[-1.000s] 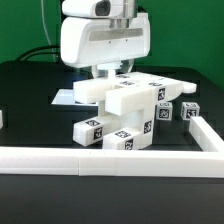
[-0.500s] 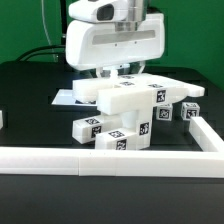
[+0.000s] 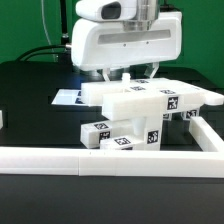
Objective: Assemble chair
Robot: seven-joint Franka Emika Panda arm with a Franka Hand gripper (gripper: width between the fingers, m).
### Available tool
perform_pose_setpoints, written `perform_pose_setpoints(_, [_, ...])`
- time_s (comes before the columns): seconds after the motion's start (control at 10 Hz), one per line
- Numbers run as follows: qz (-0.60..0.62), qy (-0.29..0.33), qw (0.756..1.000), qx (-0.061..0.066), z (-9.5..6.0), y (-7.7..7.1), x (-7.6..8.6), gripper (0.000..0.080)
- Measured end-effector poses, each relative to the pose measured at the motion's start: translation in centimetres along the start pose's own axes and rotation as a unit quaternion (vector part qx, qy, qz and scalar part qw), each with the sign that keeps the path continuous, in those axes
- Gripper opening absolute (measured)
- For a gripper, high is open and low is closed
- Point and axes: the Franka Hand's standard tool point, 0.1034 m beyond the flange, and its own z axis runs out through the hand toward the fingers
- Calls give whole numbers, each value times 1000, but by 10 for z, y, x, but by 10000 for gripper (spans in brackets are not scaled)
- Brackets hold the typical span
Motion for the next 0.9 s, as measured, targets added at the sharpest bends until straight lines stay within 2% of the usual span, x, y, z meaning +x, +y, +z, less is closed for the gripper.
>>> perform_pose_setpoints(0.4, [2,-2,1000,1,1,-1,-2,649])
perform_pose_setpoints(0.6, [117,-9,993,15,-3,-10,-5,649])
perform_pose_setpoints(0.8, [185,-8,982,35,-5,-5,13,649])
perform_pose_setpoints(0.9, [189,-4,981,35,-6,-2,18,649])
